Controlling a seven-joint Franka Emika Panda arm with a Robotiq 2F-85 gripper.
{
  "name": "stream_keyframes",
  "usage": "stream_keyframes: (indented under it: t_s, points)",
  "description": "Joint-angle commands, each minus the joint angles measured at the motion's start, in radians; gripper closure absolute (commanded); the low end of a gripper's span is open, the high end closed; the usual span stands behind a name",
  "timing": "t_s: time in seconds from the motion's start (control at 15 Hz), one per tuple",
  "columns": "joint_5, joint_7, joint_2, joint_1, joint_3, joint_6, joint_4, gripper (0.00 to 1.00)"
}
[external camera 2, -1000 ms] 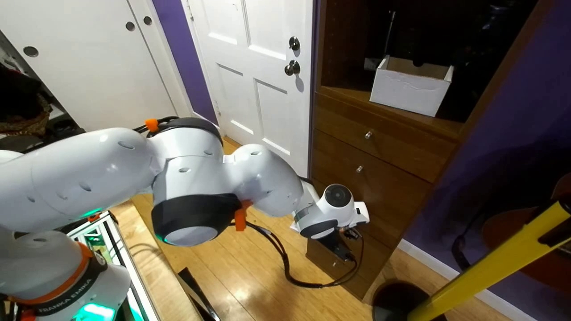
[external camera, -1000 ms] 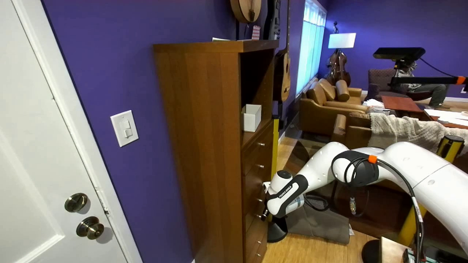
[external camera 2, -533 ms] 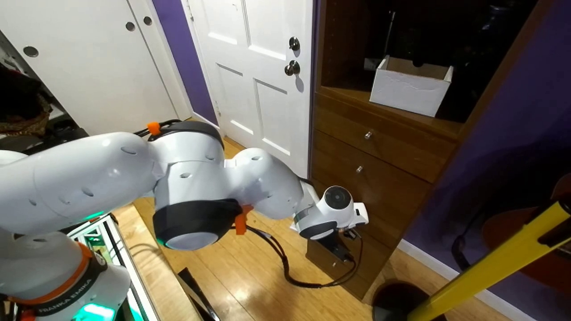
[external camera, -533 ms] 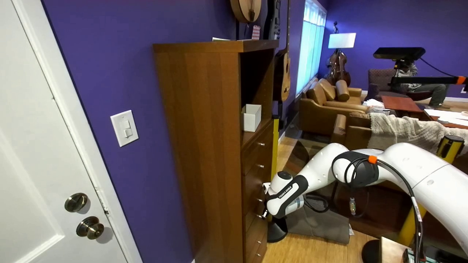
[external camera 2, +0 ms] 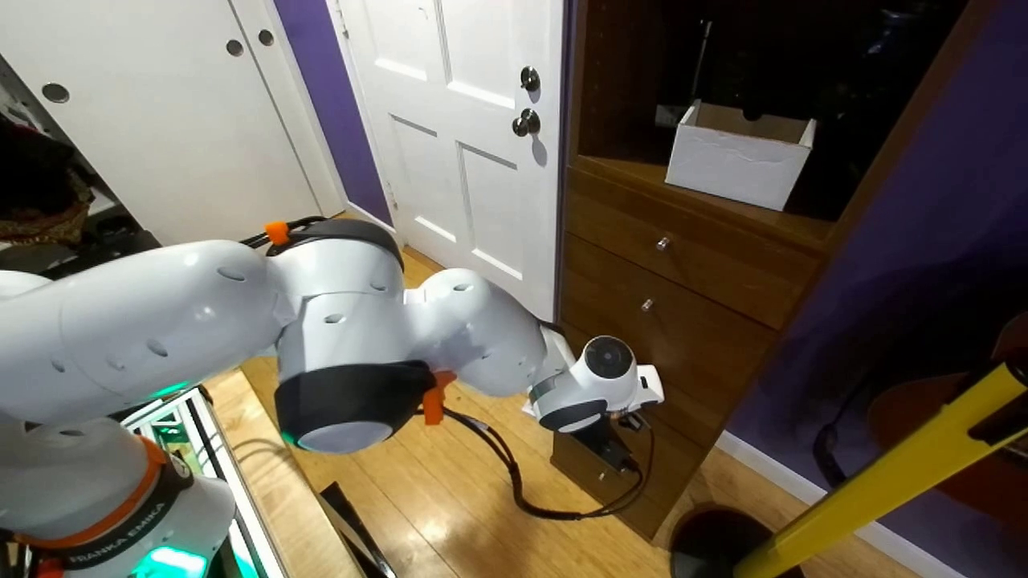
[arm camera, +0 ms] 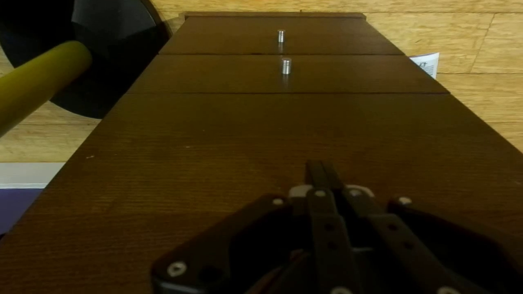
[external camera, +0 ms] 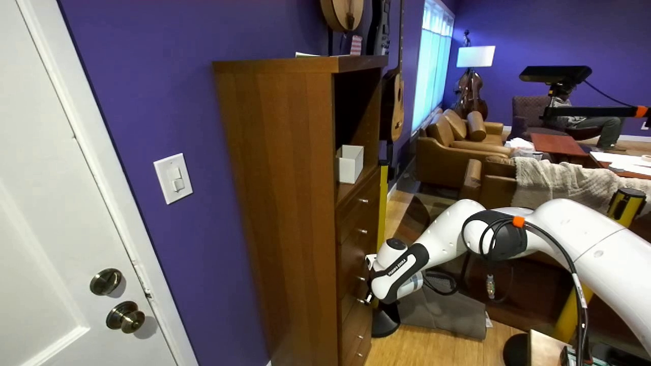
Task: Open the third to bottom drawer of the cabinet
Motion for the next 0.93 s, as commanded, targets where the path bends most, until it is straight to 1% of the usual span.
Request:
stream_keyframes:
  t_s: [0.0,0.27,0.47,0.53,0.6,0.67,0.8,0.87]
  points:
    - [0.005,-0.004,0.033,0.004,0.003,0.013,0.04,0.7]
    - [0.005,-0.012,0.044,-0.001,0.015,0.018,0.053,0.42]
    - [-0.002,-0.029,0.058,-0.016,0.038,0.036,0.062,0.18]
    - [-0.003,-0.033,0.061,-0.021,0.045,0.035,0.064,0.11]
    - [-0.006,-0.04,0.066,-0.028,0.054,0.039,0.065,0.08]
    - [-0.008,-0.048,0.069,-0.037,0.067,0.041,0.063,0.08]
    - [-0.012,-0.062,0.075,-0.046,0.08,0.05,0.065,0.18]
    - [-0.013,-0.067,0.08,-0.049,0.084,0.052,0.068,0.36]
